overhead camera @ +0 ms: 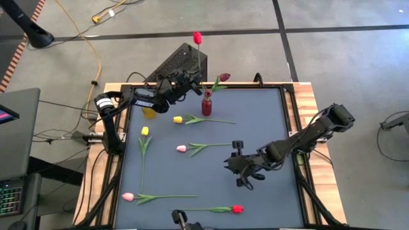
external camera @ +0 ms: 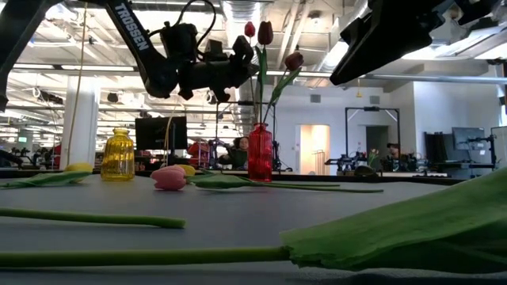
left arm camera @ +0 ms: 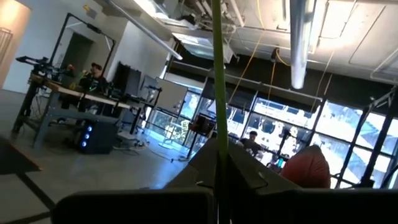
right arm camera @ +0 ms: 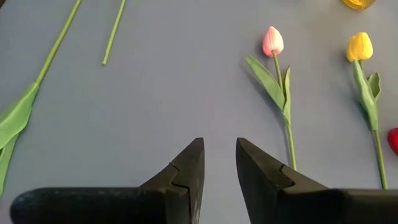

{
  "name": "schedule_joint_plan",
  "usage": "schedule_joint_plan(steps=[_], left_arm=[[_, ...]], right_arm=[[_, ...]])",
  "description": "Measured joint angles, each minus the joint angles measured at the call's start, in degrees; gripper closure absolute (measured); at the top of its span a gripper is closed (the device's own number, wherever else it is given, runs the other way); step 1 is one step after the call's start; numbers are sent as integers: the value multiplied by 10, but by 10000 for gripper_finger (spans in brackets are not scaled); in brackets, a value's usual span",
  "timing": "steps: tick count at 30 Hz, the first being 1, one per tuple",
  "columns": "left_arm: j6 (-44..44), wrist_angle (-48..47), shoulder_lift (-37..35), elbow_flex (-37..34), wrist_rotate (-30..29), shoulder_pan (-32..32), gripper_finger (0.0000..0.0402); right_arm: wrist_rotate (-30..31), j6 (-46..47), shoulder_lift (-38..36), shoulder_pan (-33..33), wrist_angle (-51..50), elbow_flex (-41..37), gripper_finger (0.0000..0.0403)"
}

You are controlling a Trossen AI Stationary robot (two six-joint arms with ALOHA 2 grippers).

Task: Sort flowers into vase by color
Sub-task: Put the right red flower into the red flower vase

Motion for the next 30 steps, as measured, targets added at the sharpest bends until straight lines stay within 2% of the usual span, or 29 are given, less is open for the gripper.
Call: schedule_joint_plan(steps=[20, 25, 30], left_arm=[[29, -16, 0, 0, -30, -15, 401], [46, -15, 0, 0, -30, -15, 401], [23, 11, 0, 0, -28, -9, 401]], right_arm=[[-17, 16, 0, 0, 10, 0, 285], [-36, 16, 0, 0, 29, 0, 285], [-45, 16, 0, 0, 31, 0, 285]])
